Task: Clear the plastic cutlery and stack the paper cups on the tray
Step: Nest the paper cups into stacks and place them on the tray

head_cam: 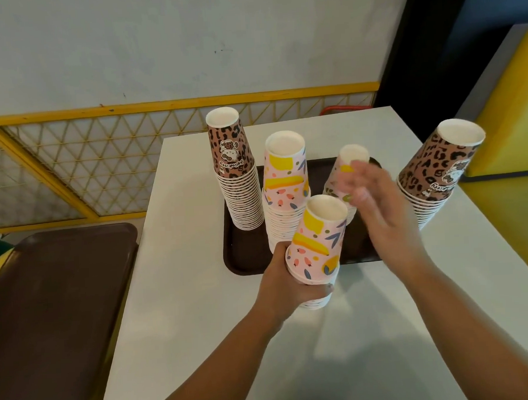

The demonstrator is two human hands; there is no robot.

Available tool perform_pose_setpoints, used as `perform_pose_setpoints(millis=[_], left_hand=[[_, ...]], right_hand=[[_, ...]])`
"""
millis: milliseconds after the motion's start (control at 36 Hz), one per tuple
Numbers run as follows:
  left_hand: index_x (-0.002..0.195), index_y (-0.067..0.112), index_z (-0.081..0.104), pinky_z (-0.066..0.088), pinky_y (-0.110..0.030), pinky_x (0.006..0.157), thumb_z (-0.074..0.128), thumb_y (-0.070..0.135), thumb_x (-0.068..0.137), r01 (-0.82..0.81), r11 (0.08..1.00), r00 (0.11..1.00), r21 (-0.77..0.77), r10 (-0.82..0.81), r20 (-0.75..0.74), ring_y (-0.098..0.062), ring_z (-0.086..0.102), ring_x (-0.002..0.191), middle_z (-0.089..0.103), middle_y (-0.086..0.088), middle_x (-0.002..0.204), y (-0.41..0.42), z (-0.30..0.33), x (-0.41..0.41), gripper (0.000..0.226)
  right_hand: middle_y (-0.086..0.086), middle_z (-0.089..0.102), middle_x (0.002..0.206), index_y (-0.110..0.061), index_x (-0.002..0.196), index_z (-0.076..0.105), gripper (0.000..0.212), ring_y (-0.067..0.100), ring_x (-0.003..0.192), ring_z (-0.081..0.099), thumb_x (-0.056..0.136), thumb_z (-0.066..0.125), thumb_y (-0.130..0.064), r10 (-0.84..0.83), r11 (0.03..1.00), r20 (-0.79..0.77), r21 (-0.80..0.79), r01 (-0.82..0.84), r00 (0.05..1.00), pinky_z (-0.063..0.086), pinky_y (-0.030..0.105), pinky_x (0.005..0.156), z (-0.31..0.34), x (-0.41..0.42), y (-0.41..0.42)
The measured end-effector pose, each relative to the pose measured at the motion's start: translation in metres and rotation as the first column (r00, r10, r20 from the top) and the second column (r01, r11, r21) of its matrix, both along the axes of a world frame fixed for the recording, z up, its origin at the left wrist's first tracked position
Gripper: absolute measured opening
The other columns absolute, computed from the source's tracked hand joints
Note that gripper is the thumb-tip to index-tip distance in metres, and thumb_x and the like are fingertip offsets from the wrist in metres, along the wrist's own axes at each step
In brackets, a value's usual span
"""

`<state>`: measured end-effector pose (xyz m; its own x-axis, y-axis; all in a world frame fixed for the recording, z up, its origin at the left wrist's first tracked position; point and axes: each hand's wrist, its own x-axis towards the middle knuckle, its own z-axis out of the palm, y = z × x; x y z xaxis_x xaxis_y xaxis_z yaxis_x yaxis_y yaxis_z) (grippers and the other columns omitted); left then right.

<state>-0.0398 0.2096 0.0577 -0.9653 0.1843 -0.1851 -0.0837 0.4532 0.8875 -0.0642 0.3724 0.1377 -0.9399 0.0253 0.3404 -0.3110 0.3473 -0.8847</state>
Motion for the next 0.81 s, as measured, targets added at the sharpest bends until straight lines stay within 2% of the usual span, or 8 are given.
perform_pose_setpoints(millis=[83,139,222,389,472,583,750,806], left_hand=[[0.117,0.03,0.037,0.044,-0.007,0.084,0.083,0.041,0.048,-0.034,0.998,0.999,0.047,0.035,-0.005,-0.006,0.052,0.107,0.054,0.014,0.114,0.004,0.003,0.002,0.083],[0.114,0.03,0.037,0.047,-0.012,0.087,0.089,0.029,0.051,-0.037,0.996,0.999,0.08,0.038,-0.003,-0.007,0.053,0.106,0.054,0.012,0.113,0.007,0.004,0.004,0.082],[0.117,0.031,0.04,0.049,-0.027,0.095,0.085,0.038,0.044,-0.05,0.991,0.999,0.123,0.051,-0.001,-0.009,0.055,0.111,0.057,0.009,0.121,0.009,0.006,0.006,0.086],[0.13,0.021,0.042,0.048,-0.027,0.097,0.091,0.02,0.055,-0.032,0.993,0.999,0.116,0.035,-0.019,-0.011,0.054,0.116,0.057,0.007,0.126,0.008,0.007,0.006,0.089],[0.131,0.02,0.043,0.049,-0.032,0.099,0.09,0.022,0.055,-0.028,0.992,0.999,0.125,0.03,-0.014,-0.012,0.055,0.117,0.058,0.006,0.126,0.006,0.009,0.007,0.09],[0.129,0.023,0.045,0.051,-0.035,0.096,0.086,0.04,0.042,-0.055,0.984,0.998,0.172,0.049,0.037,-0.012,0.058,0.114,0.061,0.008,0.123,0.005,0.01,0.01,0.098],[0.126,0.023,0.048,0.052,-0.034,0.094,0.087,0.038,0.042,-0.064,0.983,0.997,0.171,0.055,0.062,-0.011,0.059,0.111,0.062,0.009,0.119,0.003,0.007,0.01,0.095],[0.122,0.024,0.048,0.052,-0.033,0.093,0.091,0.028,0.049,-0.065,0.987,0.996,0.149,0.055,0.069,-0.012,0.058,0.11,0.062,0.008,0.118,0.003,0.007,0.008,0.085]], right_hand=[[-0.015,0.056,0.127,-0.024,0.137,0.038,0.078,0.005,0.115,0.056,0.073,0.062,-0.061,0.153,0.98,0.202,0.095,-0.175,0.967,0.052,0.032,0.092,-0.008,0.016,-0.002],[-0.022,0.057,0.119,-0.031,0.134,0.036,0.078,0.0,0.11,0.057,0.067,0.071,-0.051,0.159,0.972,0.288,0.124,-0.202,0.944,0.052,0.028,0.093,-0.012,0.021,-0.006],[-0.027,0.055,0.11,-0.035,0.129,0.035,0.075,-0.002,0.102,0.058,0.063,0.068,-0.049,0.12,0.977,0.297,0.132,-0.165,0.947,0.05,0.018,0.087,-0.012,0.024,-0.009],[-0.039,0.049,0.1,-0.04,0.12,0.033,0.06,-0.025,0.085,0.052,0.074,0.071,-0.036,0.091,0.983,0.254,0.13,-0.127,0.963,0.046,0.0,0.071,-0.009,0.023,-0.009],[-0.038,0.05,0.1,-0.038,0.12,0.035,0.058,-0.028,0.085,0.052,0.075,0.071,-0.031,0.08,0.985,0.248,0.129,-0.115,0.965,0.044,-0.001,0.07,-0.009,0.021,-0.008],[-0.033,0.055,0.101,-0.031,0.121,0.04,0.061,-0.023,0.086,0.056,0.067,0.066,-0.045,0.064,0.988,0.236,0.119,-0.094,0.97,0.047,0.002,0.071,-0.003,0.019,-0.006],[-0.017,0.061,0.108,-0.019,0.127,0.045,0.056,-0.007,0.091,0.061,0.078,0.07,-0.028,0.04,0.988,0.222,0.138,-0.072,0.974,0.05,0.006,0.072,-0.001,0.009,-0.001],[-0.013,0.063,0.109,-0.017,0.125,0.047,0.052,0.0,0.094,0.062,0.079,0.068,-0.028,0.02,0.993,0.209,0.108,-0.043,0.978,0.051,0.009,0.075,0.001,0.005,0.0]])
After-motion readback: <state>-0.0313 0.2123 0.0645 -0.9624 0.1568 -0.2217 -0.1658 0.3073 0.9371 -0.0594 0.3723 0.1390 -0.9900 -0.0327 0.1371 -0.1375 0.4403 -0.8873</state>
